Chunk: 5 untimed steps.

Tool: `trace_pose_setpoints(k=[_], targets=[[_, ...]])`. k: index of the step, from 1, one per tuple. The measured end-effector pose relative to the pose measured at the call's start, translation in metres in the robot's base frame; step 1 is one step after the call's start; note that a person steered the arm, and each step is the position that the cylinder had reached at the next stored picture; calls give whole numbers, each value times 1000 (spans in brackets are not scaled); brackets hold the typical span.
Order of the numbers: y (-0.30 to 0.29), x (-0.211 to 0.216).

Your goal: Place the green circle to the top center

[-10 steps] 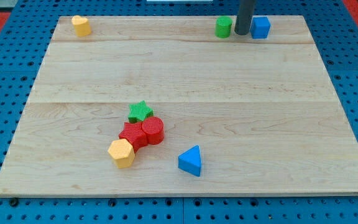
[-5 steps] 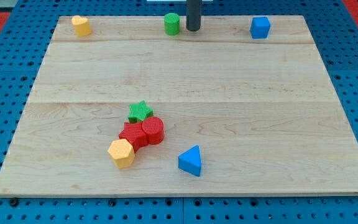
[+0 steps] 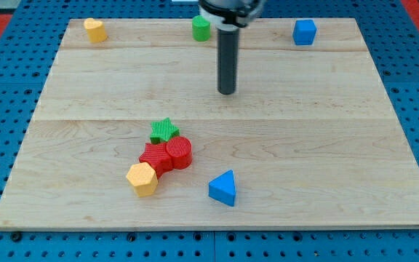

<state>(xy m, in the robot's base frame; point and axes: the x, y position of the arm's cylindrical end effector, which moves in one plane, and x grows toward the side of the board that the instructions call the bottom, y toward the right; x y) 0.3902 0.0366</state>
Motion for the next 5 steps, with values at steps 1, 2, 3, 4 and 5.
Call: trace_pose_setpoints(k=[1,2,3,4,5], targets=[[0,7],[-1,13],[-6,13],[-6,13],[-7,13]])
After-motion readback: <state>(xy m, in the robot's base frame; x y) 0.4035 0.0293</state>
